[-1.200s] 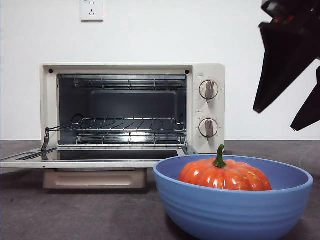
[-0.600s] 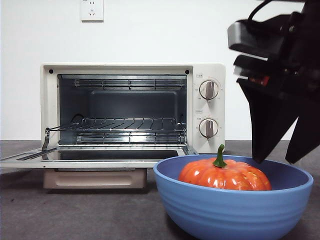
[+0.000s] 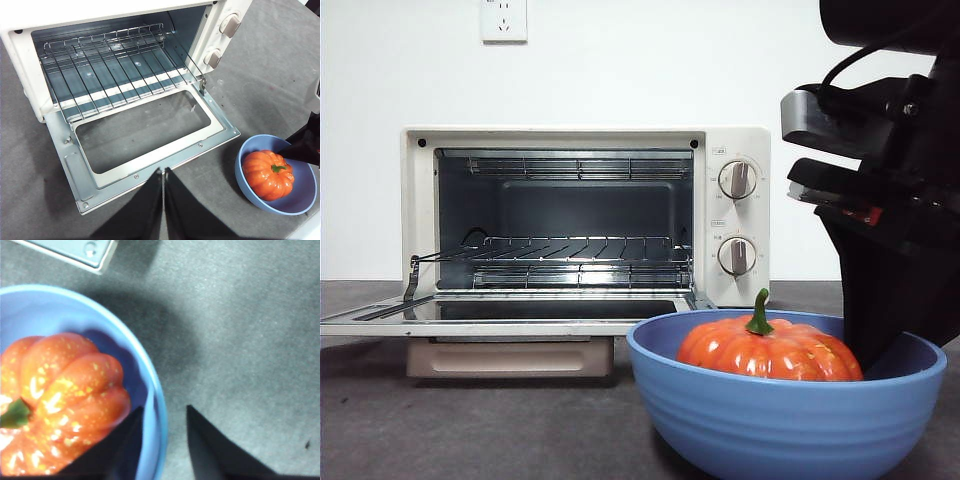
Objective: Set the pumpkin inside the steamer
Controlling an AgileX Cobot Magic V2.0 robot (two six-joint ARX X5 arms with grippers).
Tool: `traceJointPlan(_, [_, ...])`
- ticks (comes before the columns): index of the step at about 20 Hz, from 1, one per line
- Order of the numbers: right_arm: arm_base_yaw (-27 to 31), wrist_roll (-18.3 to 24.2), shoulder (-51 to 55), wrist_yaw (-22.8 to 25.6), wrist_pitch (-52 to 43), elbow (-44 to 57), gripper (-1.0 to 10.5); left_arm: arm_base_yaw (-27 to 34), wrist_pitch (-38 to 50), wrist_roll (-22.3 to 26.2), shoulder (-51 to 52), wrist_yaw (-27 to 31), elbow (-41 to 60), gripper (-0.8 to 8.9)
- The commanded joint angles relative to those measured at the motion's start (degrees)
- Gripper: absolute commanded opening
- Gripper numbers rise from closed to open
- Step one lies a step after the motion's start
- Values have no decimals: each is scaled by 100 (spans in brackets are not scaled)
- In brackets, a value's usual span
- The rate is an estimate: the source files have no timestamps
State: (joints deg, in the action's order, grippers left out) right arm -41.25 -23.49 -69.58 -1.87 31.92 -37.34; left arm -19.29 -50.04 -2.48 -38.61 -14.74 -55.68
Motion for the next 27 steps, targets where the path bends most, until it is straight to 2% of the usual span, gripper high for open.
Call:
traceJointPlan(1, [-61, -155, -79, -79, -31, -46, 45, -11, 33, 50, -31, 15, -28, 15])
traceJointPlan(9, [-61, -468, -68, -267, -37, -122, 10, -11, 33, 50, -31, 15, -28, 15])
traceJointPlan(13, [-175, -610, -68, -262, 164, -605, 10, -11, 33, 52, -31, 15, -28, 15])
traceJointPlan(17, [-264, -804, -166, -240, 372, -1412, 9, -11, 35, 61, -33, 15, -28, 15])
traceJointPlan(19, [-264, -879, -404, -72, 518, -1891, 10, -11, 35, 79, -35, 15, -28, 15])
traceJointPlan(27, [-232, -1003, -2284, 564, 1217, -4334, 9, -13, 26, 144, -42, 15, -28, 15])
